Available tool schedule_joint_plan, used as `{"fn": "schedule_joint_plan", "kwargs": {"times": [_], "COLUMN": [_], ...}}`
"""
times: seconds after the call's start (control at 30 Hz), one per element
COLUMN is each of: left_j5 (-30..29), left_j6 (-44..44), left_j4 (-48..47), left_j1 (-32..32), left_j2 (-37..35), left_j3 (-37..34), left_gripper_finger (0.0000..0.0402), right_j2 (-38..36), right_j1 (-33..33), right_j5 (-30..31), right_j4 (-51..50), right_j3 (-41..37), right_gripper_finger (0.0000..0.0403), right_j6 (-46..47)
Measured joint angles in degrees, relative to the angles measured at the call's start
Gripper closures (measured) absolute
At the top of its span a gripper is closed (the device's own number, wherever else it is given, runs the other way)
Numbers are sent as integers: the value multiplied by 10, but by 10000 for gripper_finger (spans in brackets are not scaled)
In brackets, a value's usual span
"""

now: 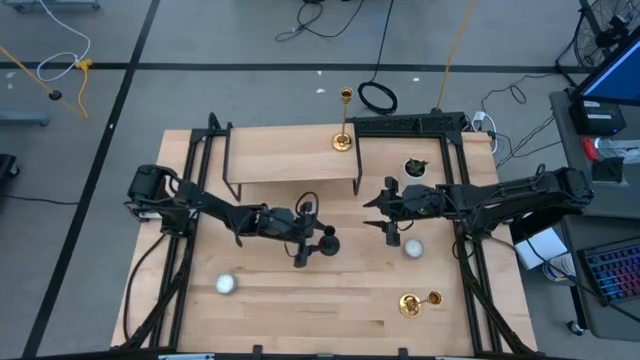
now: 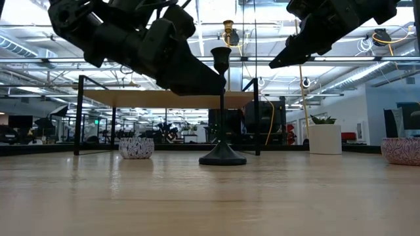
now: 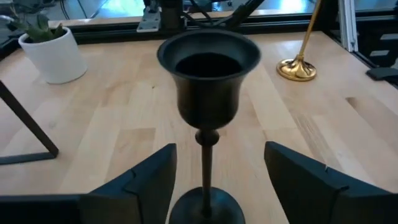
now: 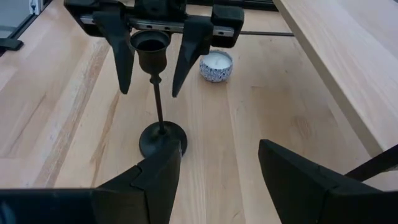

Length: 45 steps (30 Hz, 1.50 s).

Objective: Pick & Place candle stick holders
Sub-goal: Put the black candle holder on the shelf

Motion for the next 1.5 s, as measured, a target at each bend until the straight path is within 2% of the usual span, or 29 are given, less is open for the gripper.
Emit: {"fn": "schedule_joint_plan", "kwargs": {"times": [0.13, 0.3, 0.43, 0.6, 0.7, 0.87, 1.1, 1.33, 1.5], "left_j5": [0, -9, -14, -15, -16, -19, -103, -153, -255], "left_j6": [21, 29, 2, -46, -36, -12, 26, 34, 39], "left_j4": [9, 25, 25, 30, 36, 17, -108, -174, -245], "left_j1": [0, 3, 11, 15, 6, -3, -3, 13, 58], "left_j2": [0, 0, 0, -2, -17, -85, -239, -366, -438], "left_j3": [0, 0, 0, 0, 0, 0, 0, 0, 0], "left_gripper_finger": [198, 295, 368, 368, 357, 367, 358, 366, 360], "right_j2": [0, 0, 0, 0, 0, 0, 0, 0, 0], "right_j1": [0, 0, 0, 0, 0, 0, 0, 0, 0], "right_j5": [0, 0, 0, 0, 0, 0, 0, 0, 0], "right_j4": [0, 0, 0, 0, 0, 0, 0, 0, 0], "right_j3": [0, 0, 0, 0, 0, 0, 0, 0, 0], "right_gripper_finger": [190, 190, 190, 190, 190, 190, 190, 190, 190], "right_j6": [0, 0, 0, 0, 0, 0, 1, 0, 0]}}
